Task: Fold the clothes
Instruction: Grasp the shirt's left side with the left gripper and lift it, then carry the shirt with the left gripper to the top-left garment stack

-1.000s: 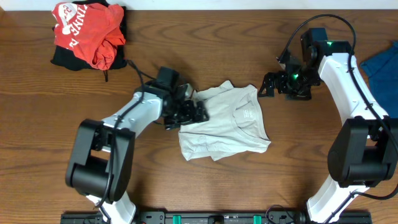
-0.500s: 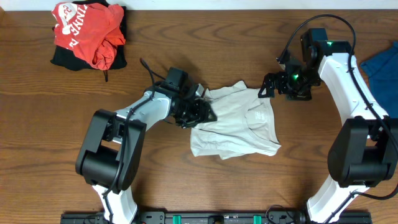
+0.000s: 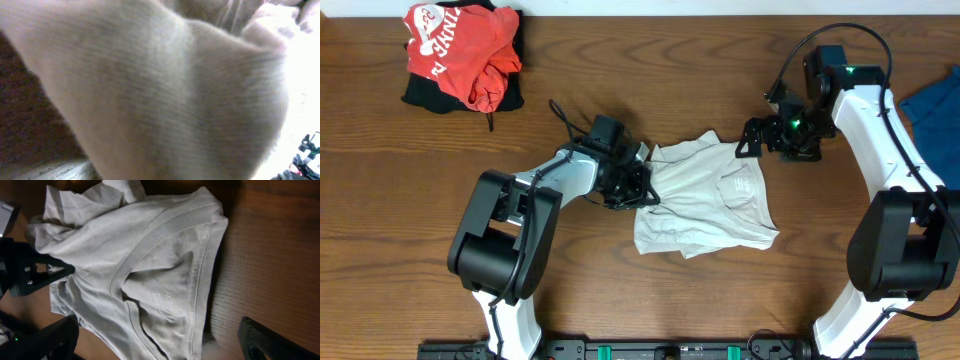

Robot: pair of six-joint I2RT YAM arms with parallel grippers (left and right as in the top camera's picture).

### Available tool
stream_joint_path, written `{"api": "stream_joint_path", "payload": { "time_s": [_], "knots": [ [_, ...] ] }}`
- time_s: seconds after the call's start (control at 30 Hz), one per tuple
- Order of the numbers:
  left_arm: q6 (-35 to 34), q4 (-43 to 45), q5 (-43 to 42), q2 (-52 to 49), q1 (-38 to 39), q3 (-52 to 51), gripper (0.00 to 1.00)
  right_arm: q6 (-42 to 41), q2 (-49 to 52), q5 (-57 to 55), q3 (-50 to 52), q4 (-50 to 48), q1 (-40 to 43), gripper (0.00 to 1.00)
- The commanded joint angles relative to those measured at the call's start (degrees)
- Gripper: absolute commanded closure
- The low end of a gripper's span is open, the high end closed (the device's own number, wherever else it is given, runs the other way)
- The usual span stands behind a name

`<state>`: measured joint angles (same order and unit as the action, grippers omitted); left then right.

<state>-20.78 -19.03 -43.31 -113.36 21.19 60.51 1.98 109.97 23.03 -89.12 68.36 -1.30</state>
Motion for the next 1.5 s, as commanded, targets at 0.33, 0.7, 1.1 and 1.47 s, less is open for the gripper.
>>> {"api": "stream_joint_path", "payload": {
  "time_s": [0.33,0.7,1.1,1.47],
  "knots": [
    [3.9,0.1,14.8,-2.8,-4.9,15.0,0.95,0.9,0.2,-2.0,-0.7,0.9,0.7,0.01],
    [9.0,11.8,29.2,-2.8,-9.3,23.3,0.94,0.9,0.2,-2.0,-0.7,1.3,0.7,0.01],
    [13.7,27.7,38.4,-2.8,-15.7,23.3,0.94,0.9,0.2,-2.0,-0.7,2.2,0.7,0.01],
    [21.2,32.9,38.5,-2.8,-21.0,26.6,0.94,0.2,0.2,-2.1,-0.7,2.2,0.7,0.01]
  ]
}}
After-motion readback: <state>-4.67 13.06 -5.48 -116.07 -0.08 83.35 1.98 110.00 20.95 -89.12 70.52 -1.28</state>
